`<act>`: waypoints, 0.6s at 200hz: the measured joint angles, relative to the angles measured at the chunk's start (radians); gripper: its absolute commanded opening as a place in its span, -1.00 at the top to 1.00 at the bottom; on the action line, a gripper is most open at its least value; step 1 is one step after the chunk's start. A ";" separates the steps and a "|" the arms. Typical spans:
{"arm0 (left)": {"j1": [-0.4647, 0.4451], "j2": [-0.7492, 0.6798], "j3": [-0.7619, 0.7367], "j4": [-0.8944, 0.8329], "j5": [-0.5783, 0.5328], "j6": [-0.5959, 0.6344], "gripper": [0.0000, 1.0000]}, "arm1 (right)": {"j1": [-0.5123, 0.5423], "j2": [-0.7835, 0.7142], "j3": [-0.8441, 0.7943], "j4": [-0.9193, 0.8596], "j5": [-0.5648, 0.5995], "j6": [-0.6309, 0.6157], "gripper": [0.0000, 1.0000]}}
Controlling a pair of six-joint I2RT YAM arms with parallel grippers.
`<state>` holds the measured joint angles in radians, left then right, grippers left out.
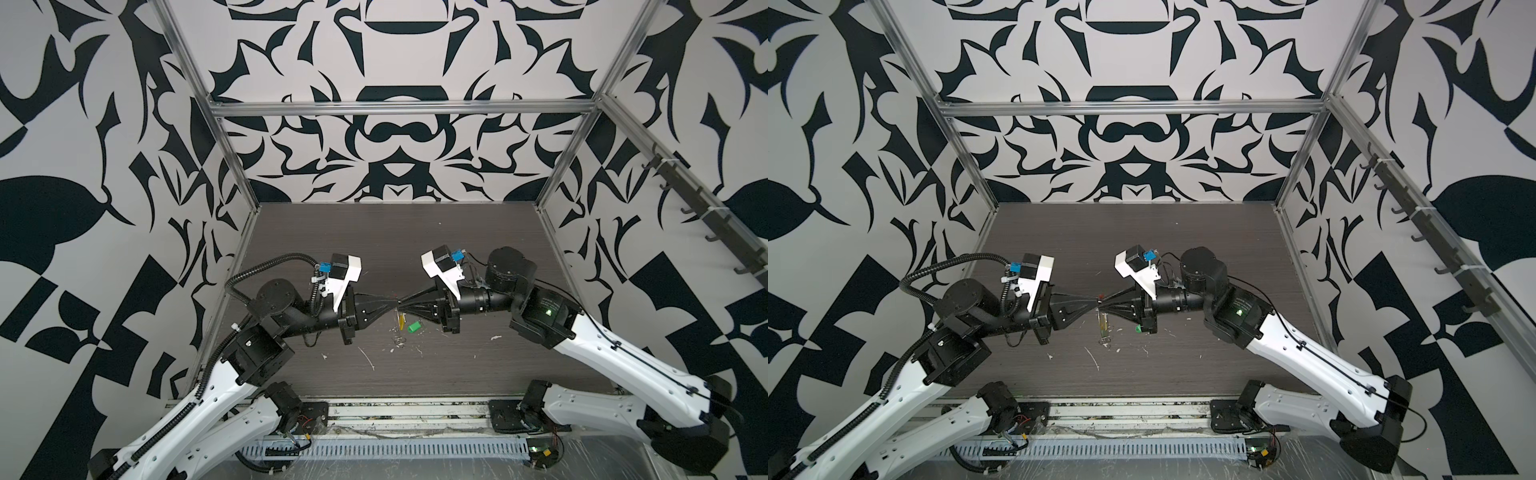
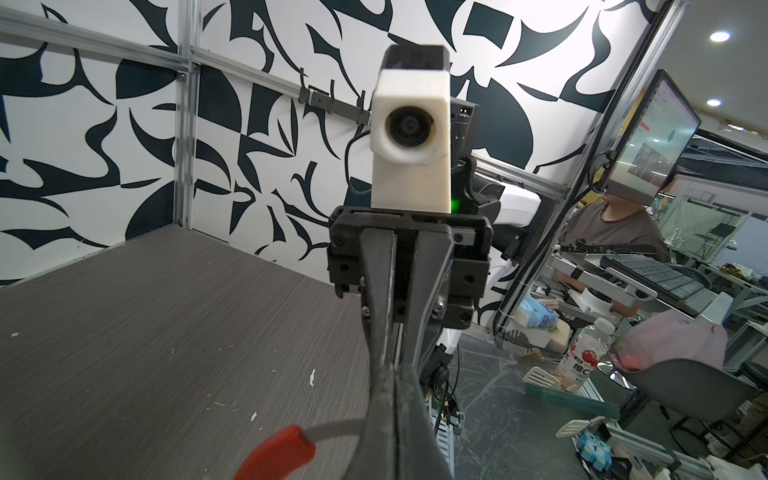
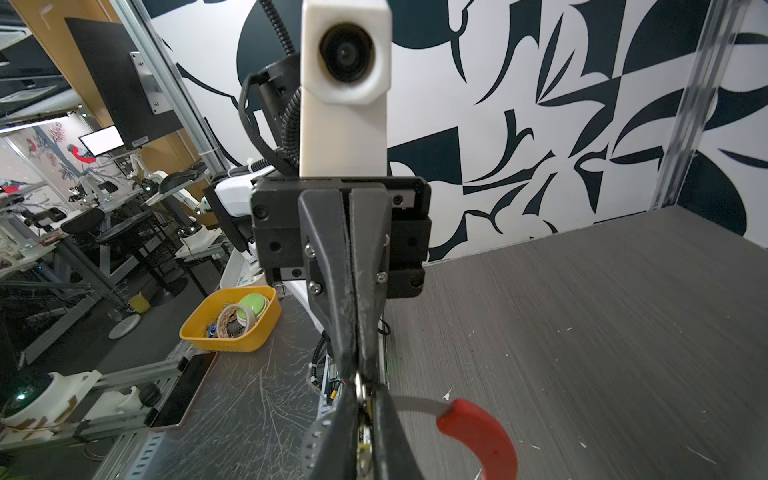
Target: Remove the keys from the keyring
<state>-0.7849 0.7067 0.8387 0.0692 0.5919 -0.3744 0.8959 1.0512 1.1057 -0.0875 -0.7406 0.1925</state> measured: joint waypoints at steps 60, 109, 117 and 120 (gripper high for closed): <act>0.000 -0.001 0.000 -0.006 -0.014 -0.002 0.94 | 0.000 -0.001 -0.004 0.002 -0.010 0.010 1.00; 0.000 -0.005 0.026 -0.098 -0.050 0.008 -0.05 | 0.000 0.010 0.022 -0.154 0.017 -0.018 1.00; 0.000 0.000 0.042 -0.128 -0.050 0.013 -0.03 | 0.000 0.020 0.043 -0.200 0.023 -0.027 1.00; 0.000 0.003 0.052 -0.143 -0.050 0.018 -0.01 | 0.000 0.026 0.054 -0.219 0.025 -0.034 1.00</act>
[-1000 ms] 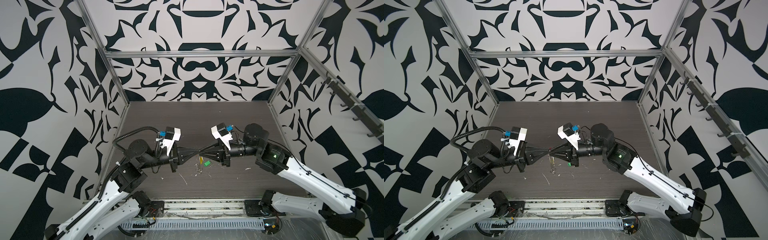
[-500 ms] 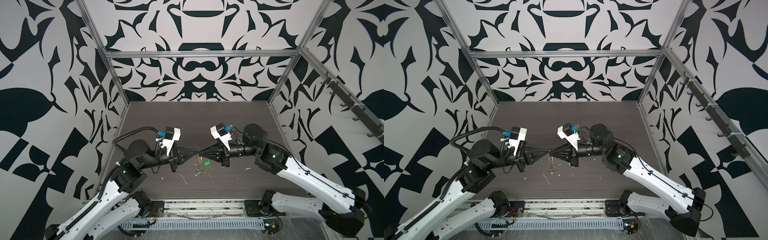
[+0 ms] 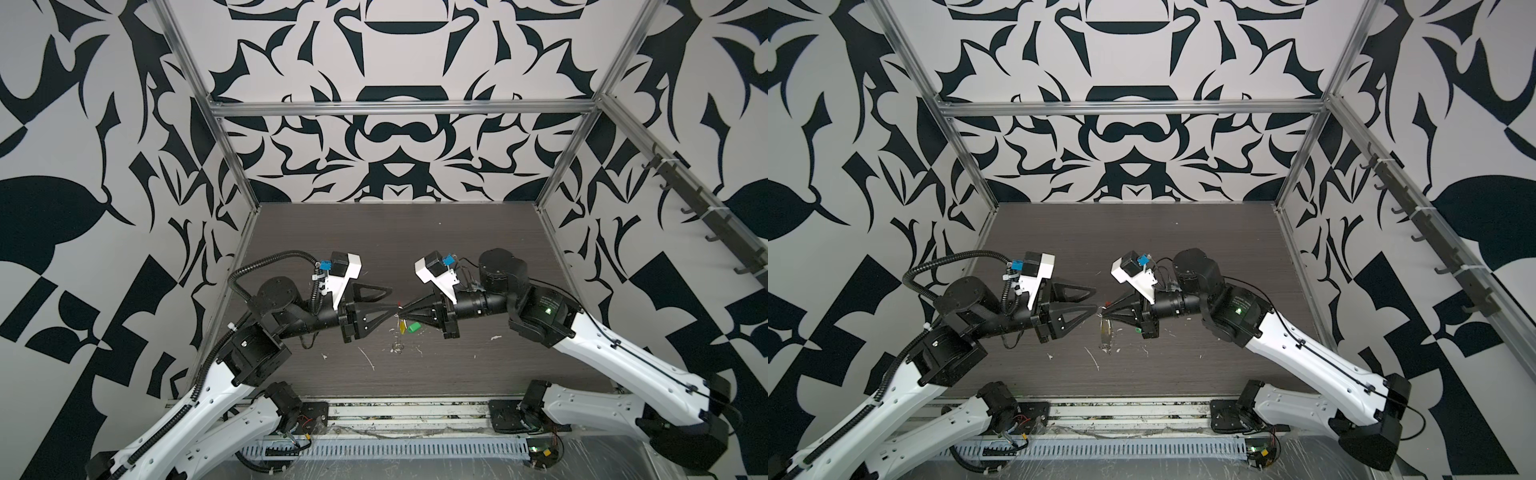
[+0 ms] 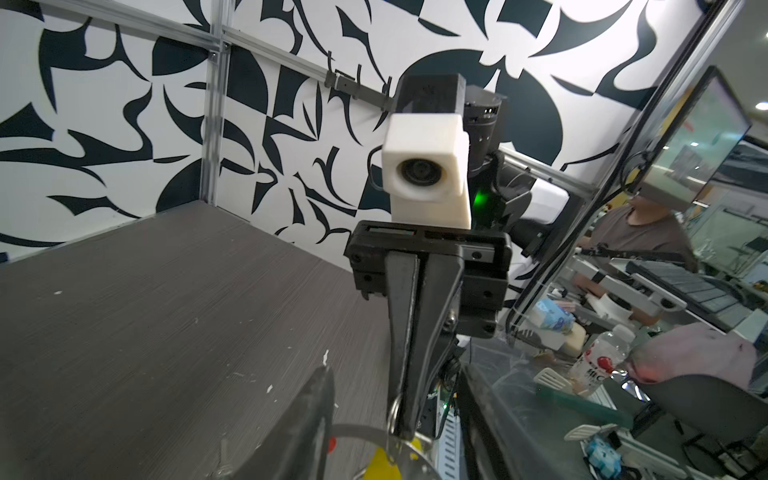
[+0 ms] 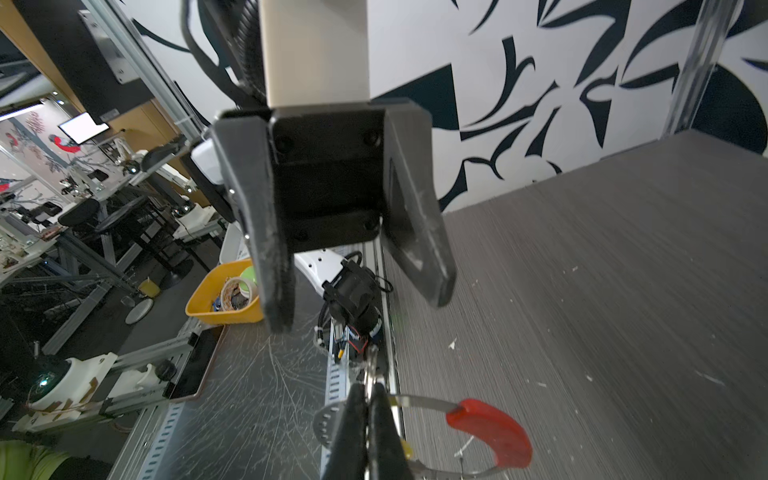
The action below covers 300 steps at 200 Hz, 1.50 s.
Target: Remove the keys from the keyring
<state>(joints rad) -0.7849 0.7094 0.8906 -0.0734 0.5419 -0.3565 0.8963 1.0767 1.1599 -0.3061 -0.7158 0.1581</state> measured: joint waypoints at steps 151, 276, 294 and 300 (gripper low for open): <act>0.000 0.207 0.229 -0.426 0.161 0.121 0.54 | 0.000 0.118 0.272 -0.420 0.041 -0.136 1.00; 0.003 0.238 0.242 -0.446 0.170 0.143 0.70 | -0.004 0.142 0.313 -0.502 0.038 -0.155 1.00; 0.004 0.242 0.242 -0.441 0.172 0.143 0.70 | -0.004 0.145 0.313 -0.507 0.038 -0.155 1.00; 0.004 0.244 0.242 -0.439 0.173 0.142 0.73 | -0.004 0.147 0.313 -0.508 0.038 -0.155 1.00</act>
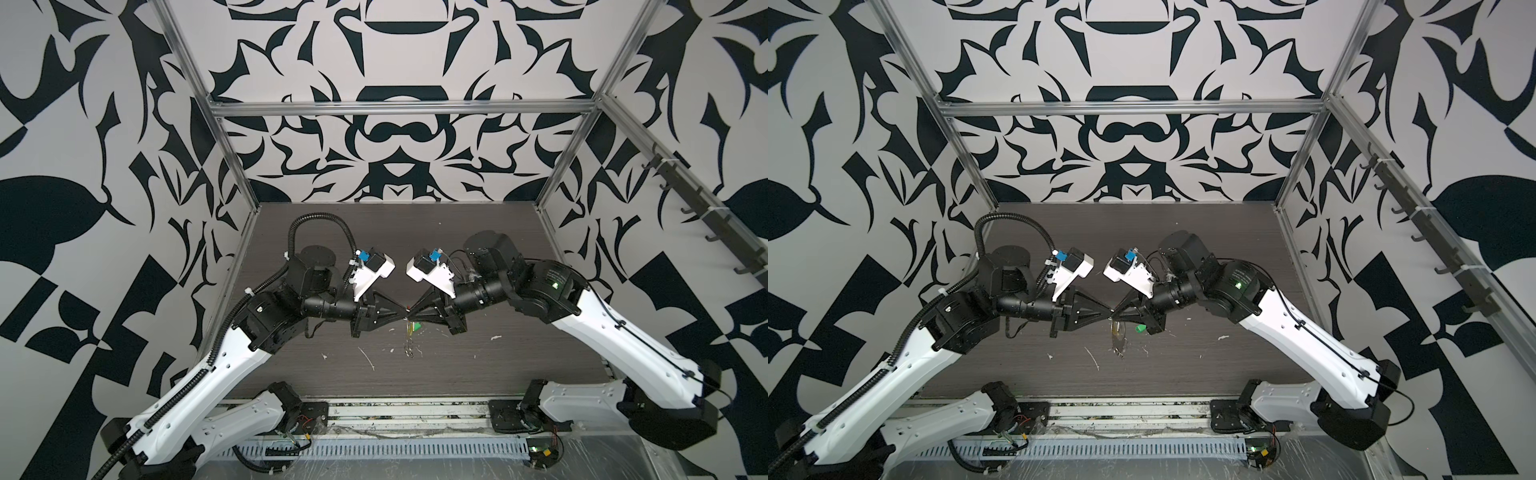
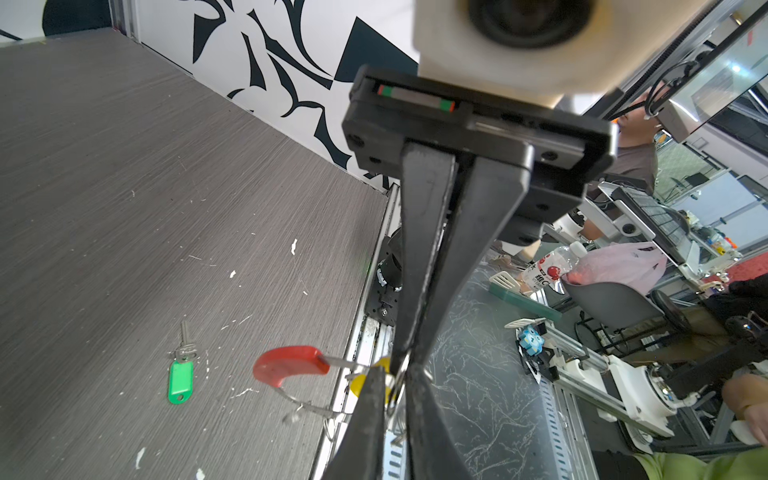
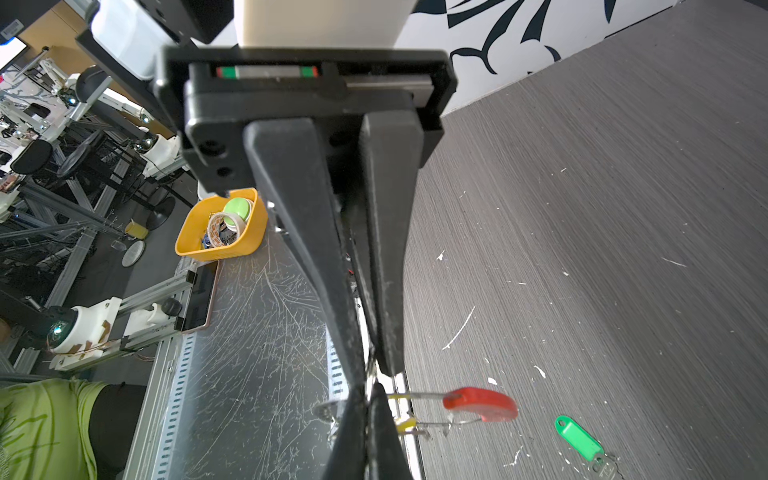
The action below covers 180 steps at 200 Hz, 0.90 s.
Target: Remove the keys from the keyring
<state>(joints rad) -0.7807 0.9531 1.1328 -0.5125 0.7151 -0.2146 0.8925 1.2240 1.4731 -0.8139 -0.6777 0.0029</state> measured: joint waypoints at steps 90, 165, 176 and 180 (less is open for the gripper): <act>0.001 -0.032 -0.032 0.088 -0.014 -0.023 1.00 | 0.001 -0.028 -0.043 0.077 0.016 0.035 0.28; 0.001 -0.153 -0.164 0.300 -0.107 -0.075 1.00 | 0.006 -0.176 -0.328 0.422 0.033 0.111 0.17; 0.001 -0.168 -0.182 0.323 -0.121 -0.082 1.00 | 0.006 -0.188 -0.356 0.460 0.043 0.123 0.18; 0.001 -0.174 -0.189 0.332 -0.126 -0.084 1.00 | 0.006 -0.192 -0.364 0.472 0.046 0.127 0.20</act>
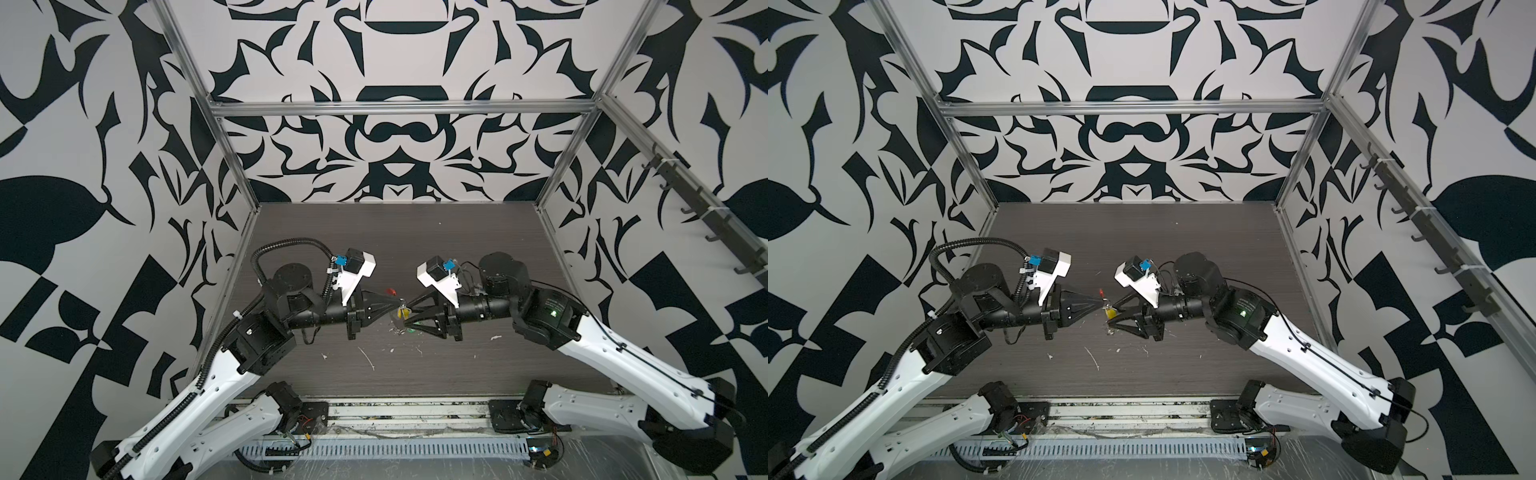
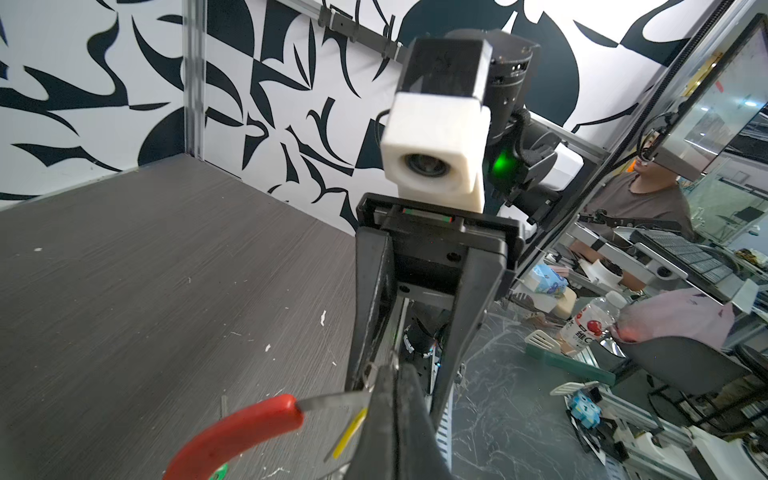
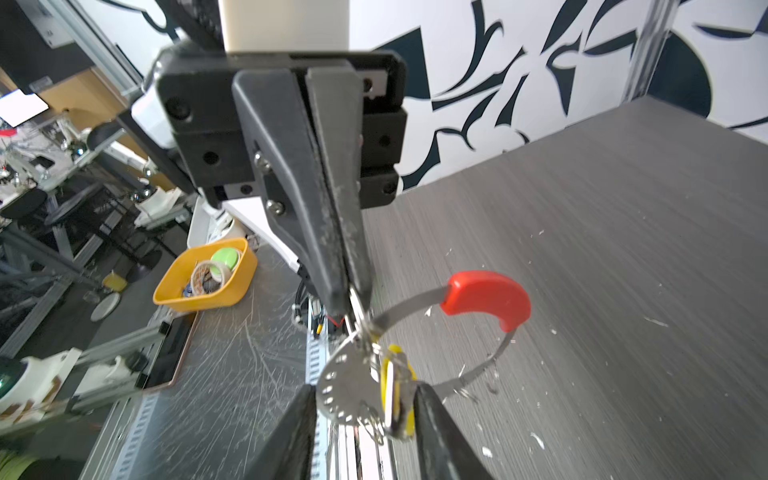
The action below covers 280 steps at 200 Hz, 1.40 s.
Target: Remove the keys from the keyring
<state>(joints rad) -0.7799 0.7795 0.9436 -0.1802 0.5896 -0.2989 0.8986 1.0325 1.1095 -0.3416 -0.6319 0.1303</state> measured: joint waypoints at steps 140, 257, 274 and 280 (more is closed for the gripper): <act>0.000 -0.047 -0.054 0.130 -0.046 -0.031 1.00 | 0.003 -0.089 -0.072 0.178 0.058 0.045 0.22; 0.000 -0.059 -0.084 0.177 -0.044 -0.046 1.00 | 0.016 -0.092 -0.117 0.251 0.119 0.077 0.15; 0.000 -0.058 -0.084 0.183 -0.044 -0.047 1.00 | 0.027 -0.074 -0.117 0.250 0.120 0.076 0.16; 0.000 -0.058 -0.084 0.185 -0.043 -0.048 1.00 | 0.029 -0.068 -0.117 0.249 0.121 0.076 0.17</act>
<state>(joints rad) -0.7799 0.7212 0.8597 0.0048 0.5461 -0.3473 0.9276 0.9646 0.9924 -0.0921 -0.5114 0.2058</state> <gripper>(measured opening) 0.046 0.424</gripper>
